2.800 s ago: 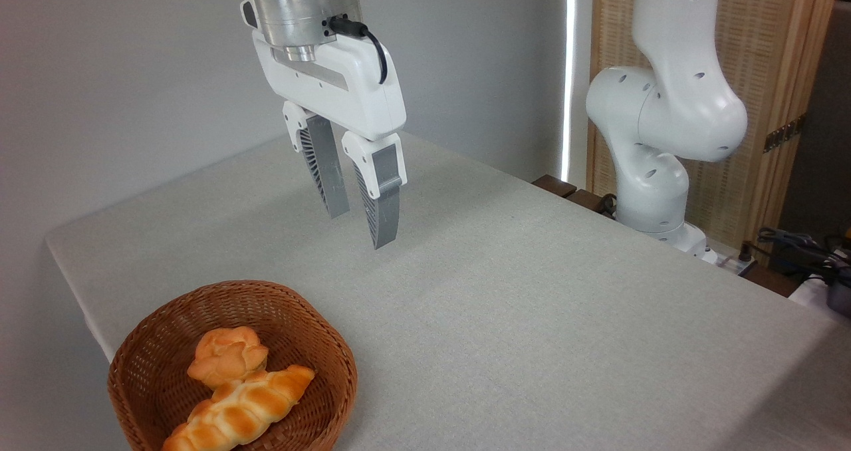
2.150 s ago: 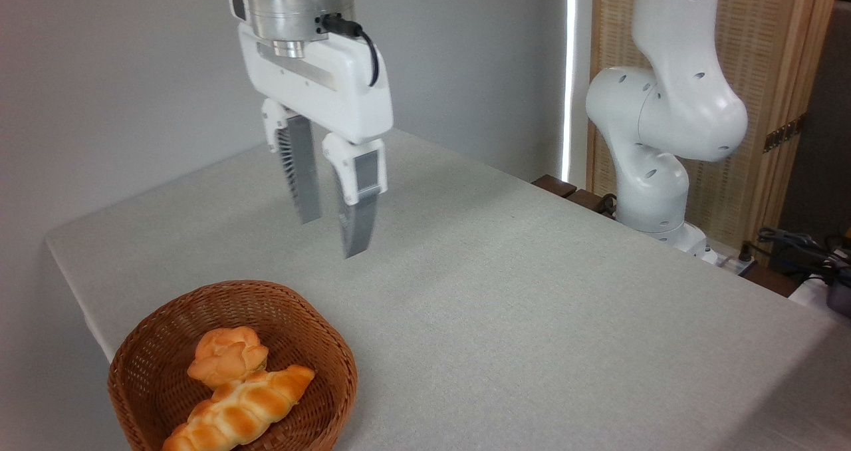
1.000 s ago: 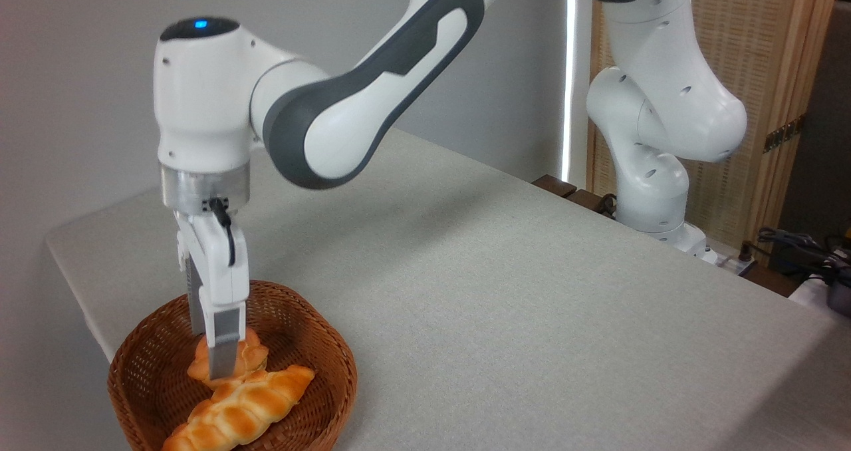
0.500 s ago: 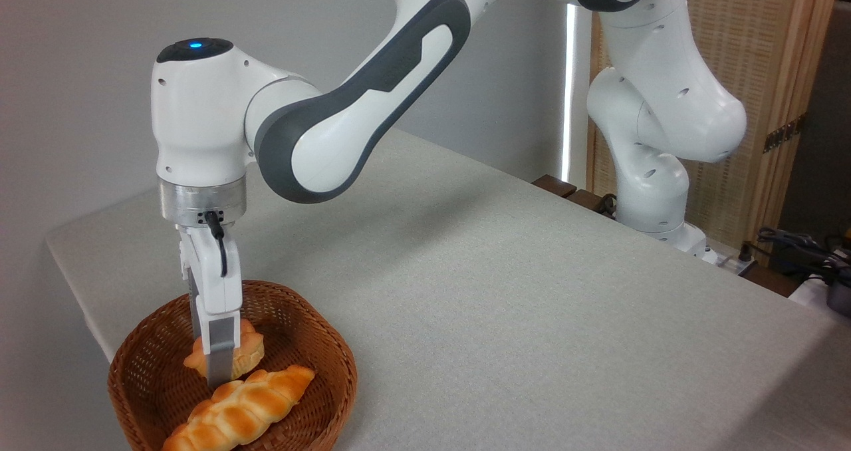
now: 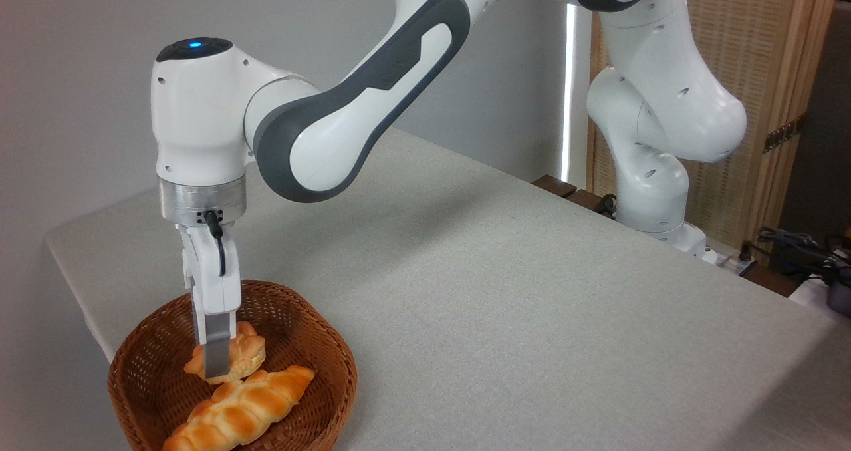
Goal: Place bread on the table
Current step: 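Close the gripper on the round bun, then lift the bun out of the basket and carry it over the table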
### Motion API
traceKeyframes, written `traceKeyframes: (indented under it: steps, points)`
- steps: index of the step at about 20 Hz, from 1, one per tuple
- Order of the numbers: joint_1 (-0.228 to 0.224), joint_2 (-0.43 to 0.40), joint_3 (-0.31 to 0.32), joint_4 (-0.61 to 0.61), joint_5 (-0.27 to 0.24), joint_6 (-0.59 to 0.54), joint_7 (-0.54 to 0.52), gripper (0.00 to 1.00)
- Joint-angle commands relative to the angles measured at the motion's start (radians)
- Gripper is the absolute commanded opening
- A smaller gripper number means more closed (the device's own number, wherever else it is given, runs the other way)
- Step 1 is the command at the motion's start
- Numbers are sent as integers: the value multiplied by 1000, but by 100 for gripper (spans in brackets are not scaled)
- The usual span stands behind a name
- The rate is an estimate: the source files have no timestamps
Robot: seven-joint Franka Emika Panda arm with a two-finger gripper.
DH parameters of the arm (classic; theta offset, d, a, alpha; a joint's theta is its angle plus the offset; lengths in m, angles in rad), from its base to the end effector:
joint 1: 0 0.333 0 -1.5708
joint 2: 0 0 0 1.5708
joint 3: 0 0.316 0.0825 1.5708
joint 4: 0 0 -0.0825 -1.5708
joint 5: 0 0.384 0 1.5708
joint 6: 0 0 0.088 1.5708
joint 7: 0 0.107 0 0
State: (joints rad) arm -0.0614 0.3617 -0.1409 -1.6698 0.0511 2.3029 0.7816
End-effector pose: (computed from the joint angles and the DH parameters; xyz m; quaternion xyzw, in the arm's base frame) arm 0.6712 -0.1256 0.4251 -0.8700 0.4736 -0.1323 0.0365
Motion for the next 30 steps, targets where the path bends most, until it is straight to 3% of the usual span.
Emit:
traceKeyframes:
  steps: [1, 10, 14, 20, 21, 23, 25, 27, 28, 30]
  points:
    - [3, -1, -2, 7, 9, 12, 2, 7]
    - [11, -89, 4, 19, 3, -28, 15, 8]
    - [14, -188, 20, 22, -10, -175, 18, 8]
    - [28, -372, 26, -52, -11, -525, 54, 10]
    - [28, -401, 24, -91, -28, -542, 59, 14]
    - [23, -431, 24, -163, -120, -542, 59, 16]
    - [8, -422, -2, -208, -143, -539, 59, 19]
    - [0, -412, -23, -240, -143, -517, 62, 30]
    - [0, -409, -37, -261, -143, -496, 64, 41]
    - [0, -408, -46, -286, -143, -468, 64, 84]
